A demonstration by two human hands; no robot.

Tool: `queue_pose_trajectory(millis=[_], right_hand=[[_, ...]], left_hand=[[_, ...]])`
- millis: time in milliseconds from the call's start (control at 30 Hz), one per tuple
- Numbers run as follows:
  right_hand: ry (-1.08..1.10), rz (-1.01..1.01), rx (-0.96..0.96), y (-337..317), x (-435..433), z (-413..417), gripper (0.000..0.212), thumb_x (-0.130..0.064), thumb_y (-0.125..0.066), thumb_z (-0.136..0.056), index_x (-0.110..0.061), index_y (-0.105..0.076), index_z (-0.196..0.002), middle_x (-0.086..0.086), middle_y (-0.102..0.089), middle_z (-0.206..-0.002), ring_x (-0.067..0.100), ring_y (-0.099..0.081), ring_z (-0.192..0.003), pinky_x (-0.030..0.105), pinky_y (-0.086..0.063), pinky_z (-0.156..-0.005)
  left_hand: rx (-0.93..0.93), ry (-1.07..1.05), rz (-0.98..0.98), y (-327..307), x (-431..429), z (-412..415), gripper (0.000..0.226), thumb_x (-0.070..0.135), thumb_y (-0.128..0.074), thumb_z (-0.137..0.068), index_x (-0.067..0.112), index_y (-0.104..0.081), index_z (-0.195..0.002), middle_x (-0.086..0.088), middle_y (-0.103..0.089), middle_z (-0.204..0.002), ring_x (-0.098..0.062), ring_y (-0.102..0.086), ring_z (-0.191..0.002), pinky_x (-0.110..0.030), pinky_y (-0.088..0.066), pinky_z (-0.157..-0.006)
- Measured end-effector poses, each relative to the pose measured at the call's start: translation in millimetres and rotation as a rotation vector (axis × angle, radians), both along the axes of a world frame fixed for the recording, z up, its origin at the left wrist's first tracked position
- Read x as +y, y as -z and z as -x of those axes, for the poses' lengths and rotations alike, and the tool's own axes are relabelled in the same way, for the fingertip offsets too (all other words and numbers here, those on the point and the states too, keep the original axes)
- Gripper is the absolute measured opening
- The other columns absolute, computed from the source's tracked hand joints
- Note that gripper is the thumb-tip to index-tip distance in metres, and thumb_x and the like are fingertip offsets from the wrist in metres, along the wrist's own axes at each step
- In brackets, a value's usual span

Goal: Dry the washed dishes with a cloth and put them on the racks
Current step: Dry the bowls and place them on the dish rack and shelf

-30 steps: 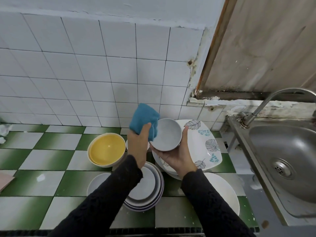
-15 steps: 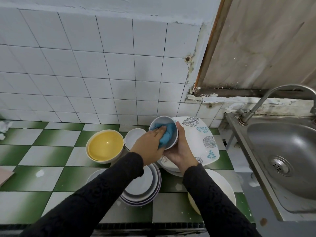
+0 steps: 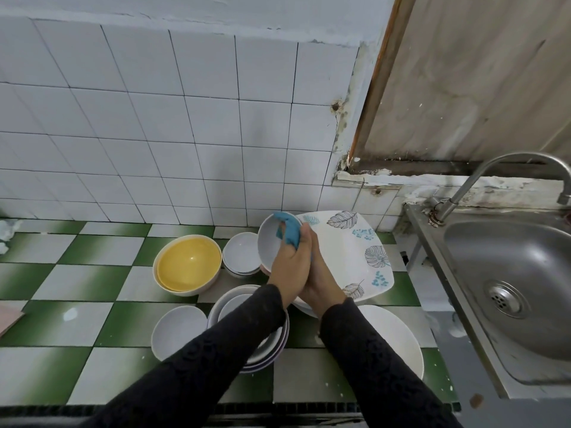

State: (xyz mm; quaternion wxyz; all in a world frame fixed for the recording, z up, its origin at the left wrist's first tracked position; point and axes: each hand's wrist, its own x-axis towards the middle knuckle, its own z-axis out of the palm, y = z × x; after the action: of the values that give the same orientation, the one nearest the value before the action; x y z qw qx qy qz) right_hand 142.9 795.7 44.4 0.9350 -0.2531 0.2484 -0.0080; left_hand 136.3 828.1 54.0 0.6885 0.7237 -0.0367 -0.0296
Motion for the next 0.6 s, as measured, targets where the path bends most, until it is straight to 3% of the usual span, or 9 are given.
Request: queue_pose_trajectory(millis=[33, 100, 133, 200, 300, 400, 467, 533, 600], right_hand=[[-0.025, 0.140, -0.029, 5.7, -2.8, 0.6, 0.055, -0.049, -0.050, -0.103, -0.003, -0.060, -0.132, 0.014, -0.074, -0.114, 0.025, -0.070, -0.106, 0.020, -0.051, -0.099], [-0.118, 0.004, -0.008, 6.8, -15.7, -1.5, 0.039, -0.042, -0.059, -0.098, -0.020, -0.061, -0.131, 0.006, -0.077, -0.107, 0.022, -0.073, -0.102, 0.038, -0.060, -0.088], [-0.204, 0.053, -0.032, 2.8, -24.7, 0.2, 0.041, -0.043, -0.061, -0.096, -0.022, -0.060, -0.130, 0.008, -0.077, -0.107, 0.026, -0.072, -0.105, 0.042, -0.060, -0.084], [-0.308, 0.025, -0.032, 3.1, -33.6, -3.2, 0.053, -0.049, -0.063, -0.093, -0.022, -0.053, -0.137, 0.015, -0.072, -0.121, 0.034, -0.065, -0.115, 0.050, -0.059, -0.084], [-0.311, 0.099, -0.026, 8.2, -36.2, -5.9, 0.047, -0.048, -0.061, -0.093, -0.027, -0.052, -0.134, 0.016, -0.065, -0.126, 0.035, -0.063, -0.115, 0.054, -0.058, -0.085], [-0.304, 0.111, -0.033, 0.2, -37.3, -9.1, 0.063, -0.050, -0.069, -0.078, -0.021, -0.054, -0.132, 0.016, -0.072, -0.112, 0.035, -0.066, -0.108, 0.053, -0.058, -0.084], [-0.262, 0.152, -0.042, -4.1, -38.3, -11.8, 0.064, -0.048, -0.069, -0.074, -0.021, -0.055, -0.130, 0.015, -0.071, -0.103, 0.032, -0.067, -0.100, 0.050, -0.057, -0.081], [-0.244, 0.140, -0.062, -3.9, -38.8, -12.9, 0.037, -0.044, -0.063, -0.088, -0.028, -0.058, -0.121, 0.013, -0.064, -0.105, 0.029, -0.063, -0.099, 0.047, -0.057, -0.081], [-0.264, 0.166, -0.036, -1.4, -33.5, -20.3, 0.020, -0.041, -0.058, -0.096, -0.032, -0.060, -0.113, 0.010, -0.061, -0.105, 0.027, -0.061, -0.101, 0.046, -0.056, -0.085]], left_hand=[[0.008, 0.021, -0.087, 1.2, 4.3, 0.5, 0.057, 0.061, -0.036, -0.096, 0.028, -0.042, -0.142, 0.014, -0.055, -0.130, -0.016, -0.045, -0.133, -0.020, -0.034, -0.104], [-0.070, 0.127, -0.323, 21.7, 23.0, -9.3, 0.060, 0.051, -0.037, -0.101, 0.030, -0.020, -0.155, 0.007, -0.036, -0.154, -0.016, -0.033, -0.143, -0.028, -0.027, -0.117], [-0.097, 0.210, -0.520, 24.0, 38.7, -15.4, 0.062, 0.044, -0.039, -0.103, 0.029, -0.013, -0.157, 0.004, -0.024, -0.162, -0.016, -0.023, -0.148, -0.030, -0.017, -0.121], [-0.273, 0.350, -0.883, 26.8, 60.5, -31.1, 0.064, 0.031, -0.041, -0.104, 0.021, -0.007, -0.158, 0.002, -0.010, -0.165, -0.014, -0.007, -0.152, -0.022, 0.004, -0.119], [-0.471, 0.390, -1.151, 14.5, 75.0, -39.7, 0.063, 0.036, -0.042, -0.103, 0.017, -0.014, -0.157, 0.001, -0.021, -0.163, -0.016, -0.017, -0.150, -0.021, 0.007, -0.117], [-0.405, 0.400, -1.132, 9.5, 73.1, -35.7, 0.058, 0.042, -0.042, -0.100, 0.019, -0.032, -0.152, 0.000, -0.043, -0.152, -0.018, -0.037, -0.139, -0.029, -0.020, -0.121], [-0.235, 0.385, -0.961, 7.0, 65.1, -27.4, 0.038, 0.040, -0.044, -0.100, 0.017, -0.055, -0.129, -0.001, -0.063, -0.119, -0.016, -0.055, -0.109, -0.024, -0.046, -0.095], [-0.059, 0.325, -0.725, 1.2, 56.9, -19.0, 0.023, 0.037, -0.047, -0.101, 0.017, -0.059, -0.103, -0.001, -0.062, -0.089, -0.016, -0.058, -0.085, -0.023, -0.049, -0.074], [0.095, 0.273, -0.423, -4.5, 52.1, -17.6, 0.022, 0.035, -0.047, -0.102, 0.017, -0.058, -0.107, -0.009, -0.064, -0.096, -0.024, -0.062, -0.092, -0.031, -0.053, -0.084]])
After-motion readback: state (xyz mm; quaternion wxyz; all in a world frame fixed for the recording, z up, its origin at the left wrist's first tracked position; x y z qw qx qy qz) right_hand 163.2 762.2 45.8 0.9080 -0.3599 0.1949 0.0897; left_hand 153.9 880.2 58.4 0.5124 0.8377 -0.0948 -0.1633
